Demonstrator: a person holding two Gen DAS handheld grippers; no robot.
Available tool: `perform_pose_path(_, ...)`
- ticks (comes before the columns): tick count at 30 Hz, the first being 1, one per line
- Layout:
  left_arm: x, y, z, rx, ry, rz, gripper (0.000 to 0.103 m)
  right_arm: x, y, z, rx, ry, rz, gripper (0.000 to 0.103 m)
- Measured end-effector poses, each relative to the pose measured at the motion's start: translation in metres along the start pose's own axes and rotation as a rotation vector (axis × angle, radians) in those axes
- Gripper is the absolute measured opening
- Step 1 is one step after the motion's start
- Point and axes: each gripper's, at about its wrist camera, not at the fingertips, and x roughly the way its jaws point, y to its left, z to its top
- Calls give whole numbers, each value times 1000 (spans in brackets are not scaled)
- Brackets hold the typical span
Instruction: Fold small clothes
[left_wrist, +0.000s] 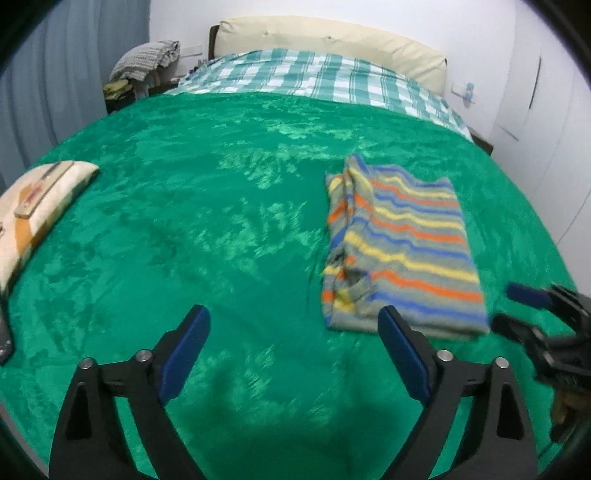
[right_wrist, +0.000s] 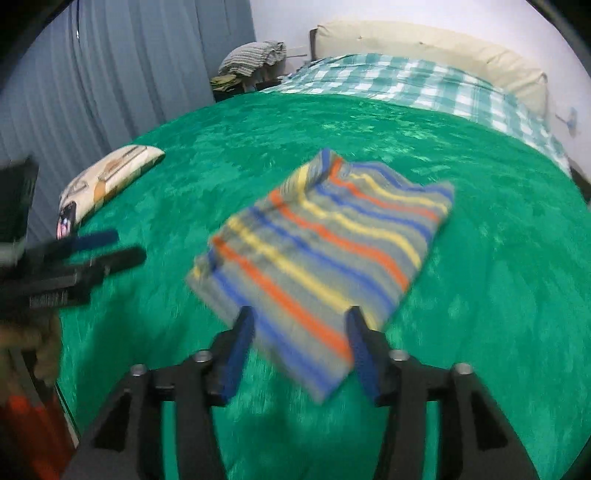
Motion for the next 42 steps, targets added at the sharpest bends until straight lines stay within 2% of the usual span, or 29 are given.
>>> perform_pose_path(2, 2, 5, -13, 26, 22, 20, 96, -14, 7, -25, 30, -2, -18, 68)
perform_pose_path(4, 6, 9, -30, 43, 50, 29, 96, -25, 12, -52, 49, 16, -48, 71)
perform_pose_path(5, 9, 12, -39, 43, 65, 30, 96, -33, 15, -71, 59, 23, -79, 71)
perform_pose_path(10, 31, 16, -76, 41, 146, 40, 96, -57, 17, -127, 115, 54, -146, 71)
perform_pose_path(12, 29, 13, -83, 74, 109, 50, 99, -64, 14, -140, 144, 58, -159, 72)
perform_pose_path(16, 31, 15, -84, 66, 101, 40, 102, -68, 8, -158, 195, 59, -198, 73)
perform_pose_path(21, 32, 14, -91, 74, 70, 45, 103, -64, 10, -172, 241, 36, -214, 83)
perform_pose_path(23, 33, 13, -92, 76, 69, 46, 103, -62, 15, -172, 233, 36, -219, 88)
perform_pose_path(26, 32, 14, -90, 72, 87, 33, 102, -59, 17, -173, 223, 42, -225, 91)
perform_pose_path(29, 26, 20, -77, 43, 124, -17, 101, -60, 16, -173, 229, 47, -215, 91)
perform_pose_path(32, 13, 36, -44, -63, 59, -139, 101, -63, 10, -170, 254, 49, -183, 91)
perform_pose_path(34, 17, 40, -19, -85, 40, -206, 102, -64, 2, -162, 285, 37, -157, 91)
perform_pose_path(36, 34, 37, 16, -80, 63, -282, 102, -62, -8, -146, 310, 20, -136, 91)
perform_pose_path(39, 76, 16, 61, -48, 146, -396, 102, -55, -26, -108, 347, -33, -116, 91)
perform_pose_path(40, 91, 7, 71, -33, 165, -409, 102, -53, -33, -92, 368, -66, -100, 91)
perform_pose_path(42, 116, -11, 89, -3, 174, -388, 102, -40, -50, -55, 425, -118, -45, 91)
